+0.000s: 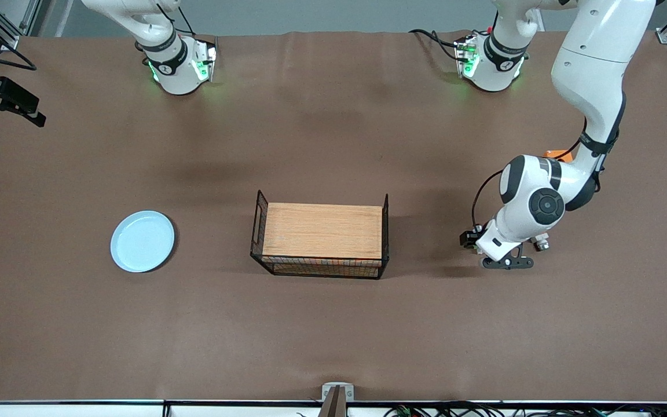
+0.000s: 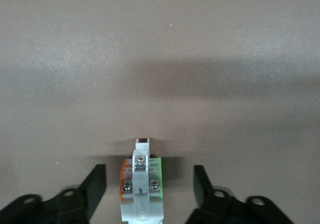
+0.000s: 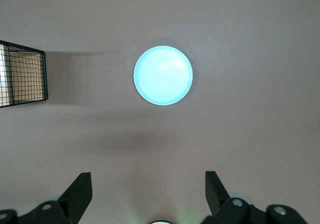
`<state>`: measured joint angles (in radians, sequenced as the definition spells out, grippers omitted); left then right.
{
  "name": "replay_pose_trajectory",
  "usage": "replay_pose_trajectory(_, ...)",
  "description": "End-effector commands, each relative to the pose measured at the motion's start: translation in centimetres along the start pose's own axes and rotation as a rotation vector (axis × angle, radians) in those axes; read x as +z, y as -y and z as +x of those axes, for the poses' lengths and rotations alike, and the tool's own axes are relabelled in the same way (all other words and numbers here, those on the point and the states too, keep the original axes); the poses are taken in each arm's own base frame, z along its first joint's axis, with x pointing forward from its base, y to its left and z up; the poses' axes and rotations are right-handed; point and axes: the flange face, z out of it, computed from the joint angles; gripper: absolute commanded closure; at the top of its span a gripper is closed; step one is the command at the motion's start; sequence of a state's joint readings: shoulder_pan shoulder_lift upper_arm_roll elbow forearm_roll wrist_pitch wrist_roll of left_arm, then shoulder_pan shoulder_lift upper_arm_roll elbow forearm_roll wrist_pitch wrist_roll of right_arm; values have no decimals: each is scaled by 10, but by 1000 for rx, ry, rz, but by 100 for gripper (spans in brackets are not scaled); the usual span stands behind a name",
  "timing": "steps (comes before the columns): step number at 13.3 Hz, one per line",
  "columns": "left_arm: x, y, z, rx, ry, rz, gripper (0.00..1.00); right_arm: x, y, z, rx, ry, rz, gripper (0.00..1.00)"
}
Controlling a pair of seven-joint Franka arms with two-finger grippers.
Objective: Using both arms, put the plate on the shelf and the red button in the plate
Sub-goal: 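Lower the left gripper and grasp the white-and-red button switch, then lift the button switch with the left gripper toward the basket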
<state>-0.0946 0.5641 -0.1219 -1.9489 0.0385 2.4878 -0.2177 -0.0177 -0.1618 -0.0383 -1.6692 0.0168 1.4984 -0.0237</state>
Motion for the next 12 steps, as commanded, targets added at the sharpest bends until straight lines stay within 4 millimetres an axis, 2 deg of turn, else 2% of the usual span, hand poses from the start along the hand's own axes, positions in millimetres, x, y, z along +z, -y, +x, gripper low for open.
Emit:
replay_pose_trajectory(1,6,0,1,-7,-1,14,48,-2,1,-9,-3,-9,-7,0)
replay_pose_trajectory(4,10,0,0,-13,8,16,63,0,1,-10,-1,-4,-6,0)
replay_pose_trajectory(7,0,7,2,-25,6,17,78,2,2,-16,20,-6,-6,0)
replay_pose_trajectory(9,-15,12,4,-29,8,22,79,3,1,-17,23,-10,-5,0)
replay_pose_trajectory(12,-54,13,9,-32,-32,23,79,1,1,-15,22,-13,-6,0)
